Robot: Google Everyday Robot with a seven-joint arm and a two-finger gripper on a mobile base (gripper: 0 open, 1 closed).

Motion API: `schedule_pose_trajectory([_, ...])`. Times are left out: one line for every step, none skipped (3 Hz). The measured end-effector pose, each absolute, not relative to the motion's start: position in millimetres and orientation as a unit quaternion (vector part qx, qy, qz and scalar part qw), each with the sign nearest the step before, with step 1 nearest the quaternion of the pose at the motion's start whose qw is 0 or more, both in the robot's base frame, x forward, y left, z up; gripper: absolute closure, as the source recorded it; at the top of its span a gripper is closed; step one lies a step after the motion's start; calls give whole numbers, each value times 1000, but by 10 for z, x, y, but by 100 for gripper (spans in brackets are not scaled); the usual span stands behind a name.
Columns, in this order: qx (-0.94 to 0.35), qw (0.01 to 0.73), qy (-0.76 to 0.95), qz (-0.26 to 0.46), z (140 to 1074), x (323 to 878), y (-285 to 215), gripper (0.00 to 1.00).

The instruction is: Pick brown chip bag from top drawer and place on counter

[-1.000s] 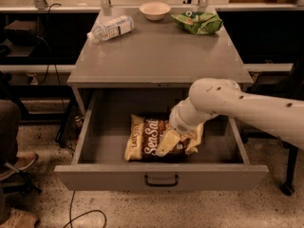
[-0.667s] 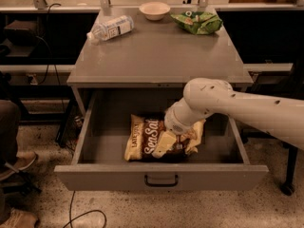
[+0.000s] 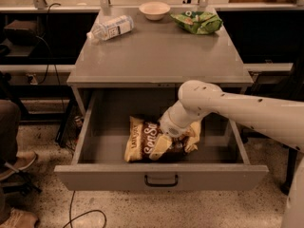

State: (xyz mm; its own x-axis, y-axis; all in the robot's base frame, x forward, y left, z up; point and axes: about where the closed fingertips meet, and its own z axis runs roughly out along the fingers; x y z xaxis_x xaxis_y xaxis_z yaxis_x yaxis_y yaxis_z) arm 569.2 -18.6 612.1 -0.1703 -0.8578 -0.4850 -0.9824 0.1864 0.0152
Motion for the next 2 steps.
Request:
schedule_pose_trajectory([-616,183,746,176,6091,5656,-199,41])
schedule_pose_trajectory([-602,232,740,188,6551,5570,-363,72])
